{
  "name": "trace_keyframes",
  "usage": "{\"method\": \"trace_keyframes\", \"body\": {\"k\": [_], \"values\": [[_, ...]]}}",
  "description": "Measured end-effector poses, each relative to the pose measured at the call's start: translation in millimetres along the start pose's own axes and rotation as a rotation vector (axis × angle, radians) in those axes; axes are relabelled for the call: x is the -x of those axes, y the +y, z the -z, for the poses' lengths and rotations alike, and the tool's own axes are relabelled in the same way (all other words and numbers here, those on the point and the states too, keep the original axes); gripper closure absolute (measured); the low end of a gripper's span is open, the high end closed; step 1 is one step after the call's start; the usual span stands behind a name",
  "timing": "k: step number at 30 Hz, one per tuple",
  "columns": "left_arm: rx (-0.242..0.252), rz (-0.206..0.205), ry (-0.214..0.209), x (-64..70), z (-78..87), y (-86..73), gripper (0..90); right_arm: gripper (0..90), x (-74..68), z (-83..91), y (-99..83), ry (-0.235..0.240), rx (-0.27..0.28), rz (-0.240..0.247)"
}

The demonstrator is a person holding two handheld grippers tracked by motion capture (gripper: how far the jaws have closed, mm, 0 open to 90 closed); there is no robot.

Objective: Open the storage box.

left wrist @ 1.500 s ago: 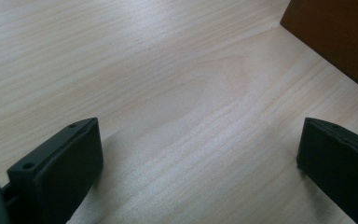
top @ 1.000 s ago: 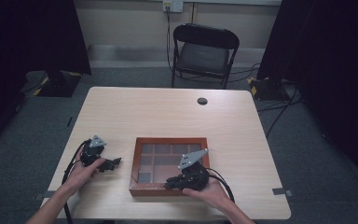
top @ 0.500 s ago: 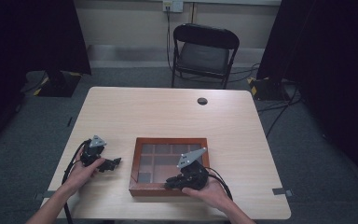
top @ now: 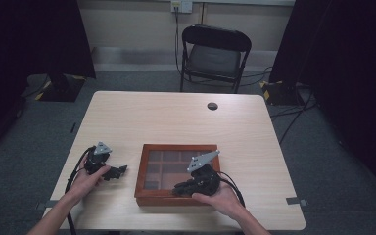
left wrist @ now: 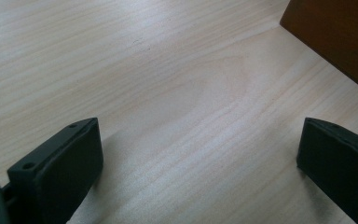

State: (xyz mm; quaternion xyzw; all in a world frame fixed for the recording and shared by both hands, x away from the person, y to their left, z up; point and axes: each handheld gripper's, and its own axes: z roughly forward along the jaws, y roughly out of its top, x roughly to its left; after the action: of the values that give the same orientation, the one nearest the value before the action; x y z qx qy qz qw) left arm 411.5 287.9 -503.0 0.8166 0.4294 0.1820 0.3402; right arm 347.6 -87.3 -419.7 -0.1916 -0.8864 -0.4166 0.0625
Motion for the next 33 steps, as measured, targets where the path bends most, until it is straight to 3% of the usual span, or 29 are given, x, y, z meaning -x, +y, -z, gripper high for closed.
{"method": "trace_keyframes", "body": {"k": [33], "values": [[0.000, 0.000, 0.001, 0.0, 0.1, 0.0, 0.0, 81.7, 1.1, 27.6, 30.7, 0.002, 0.050, -0.019]]}}
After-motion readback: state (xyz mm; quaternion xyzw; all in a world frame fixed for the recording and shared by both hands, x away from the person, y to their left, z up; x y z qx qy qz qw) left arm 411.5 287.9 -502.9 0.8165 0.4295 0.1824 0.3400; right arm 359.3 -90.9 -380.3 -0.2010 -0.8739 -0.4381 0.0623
